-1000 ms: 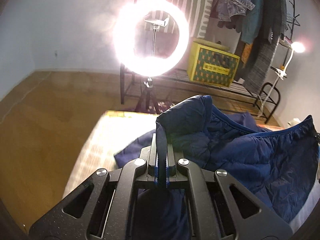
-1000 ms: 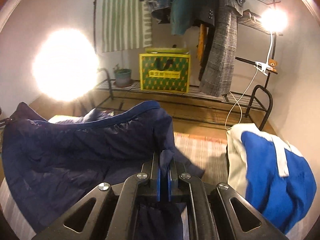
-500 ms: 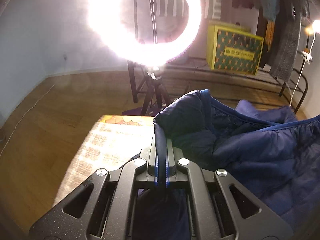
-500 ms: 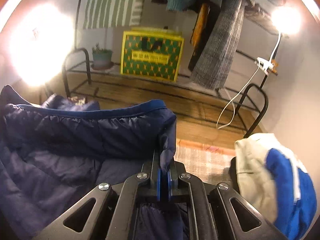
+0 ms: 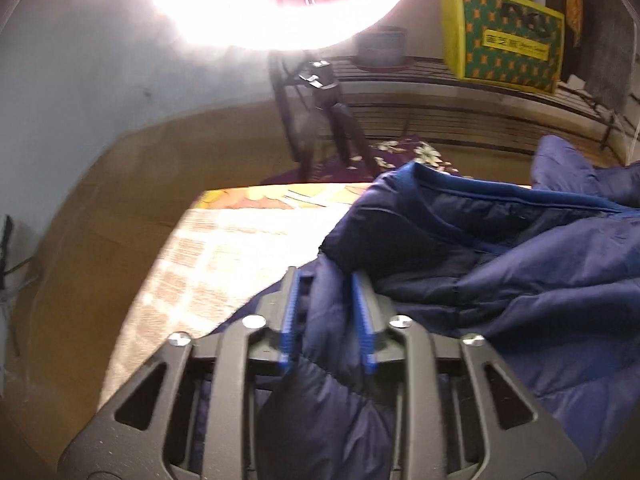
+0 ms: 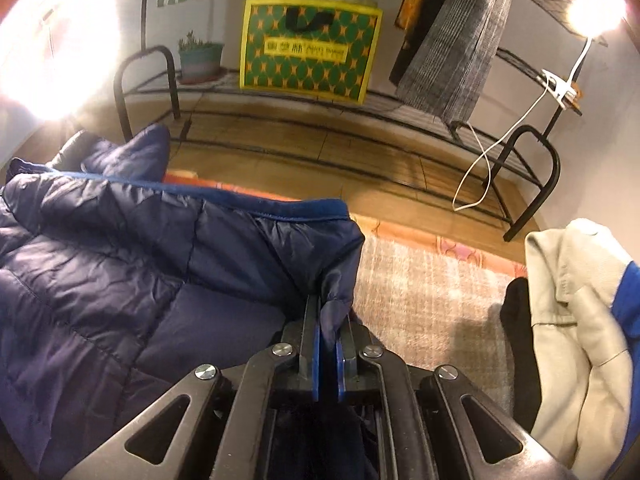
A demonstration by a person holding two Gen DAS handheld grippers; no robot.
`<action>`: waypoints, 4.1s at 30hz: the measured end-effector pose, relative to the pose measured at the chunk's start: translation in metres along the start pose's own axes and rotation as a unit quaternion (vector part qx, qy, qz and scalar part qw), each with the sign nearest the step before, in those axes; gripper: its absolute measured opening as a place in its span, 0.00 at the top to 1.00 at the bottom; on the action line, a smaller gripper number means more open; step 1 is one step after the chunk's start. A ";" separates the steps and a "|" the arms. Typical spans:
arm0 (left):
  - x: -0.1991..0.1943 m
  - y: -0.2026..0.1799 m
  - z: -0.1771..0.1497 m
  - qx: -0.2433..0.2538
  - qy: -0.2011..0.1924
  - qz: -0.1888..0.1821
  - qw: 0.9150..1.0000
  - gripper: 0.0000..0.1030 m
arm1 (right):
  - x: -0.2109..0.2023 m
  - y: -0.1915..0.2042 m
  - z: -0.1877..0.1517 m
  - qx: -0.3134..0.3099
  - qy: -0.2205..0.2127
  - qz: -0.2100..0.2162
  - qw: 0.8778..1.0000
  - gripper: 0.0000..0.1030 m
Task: Fold large clothes
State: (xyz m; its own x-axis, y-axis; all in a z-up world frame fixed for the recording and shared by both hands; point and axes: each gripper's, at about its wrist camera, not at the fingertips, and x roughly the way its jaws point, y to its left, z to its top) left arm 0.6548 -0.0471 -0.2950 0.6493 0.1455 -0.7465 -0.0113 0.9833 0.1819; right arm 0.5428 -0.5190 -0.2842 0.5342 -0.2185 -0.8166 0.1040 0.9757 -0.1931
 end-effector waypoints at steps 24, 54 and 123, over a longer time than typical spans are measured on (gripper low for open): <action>-0.122 -0.125 -0.018 0.141 -0.061 -0.181 0.971 0.65 | -0.079 0.046 -0.035 -0.042 -0.039 0.107 0.993 0.69; -0.188 -0.161 -0.121 0.161 -0.052 -0.195 0.966 0.65 | -0.180 -0.026 -0.213 0.248 -0.005 0.176 0.953 0.32; -0.333 0.184 -0.279 -0.187 -0.097 -0.214 0.954 0.66 | -0.291 0.153 -0.036 -0.012 -0.124 0.030 0.992 0.92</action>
State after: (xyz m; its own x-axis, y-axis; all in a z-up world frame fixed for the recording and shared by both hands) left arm 0.2244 0.1162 -0.1920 0.7836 -0.2659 -0.5615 0.0397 0.9234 -0.3819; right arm 0.3730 -0.3067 -0.0957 0.7287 -0.1465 -0.6690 0.0471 0.9853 -0.1644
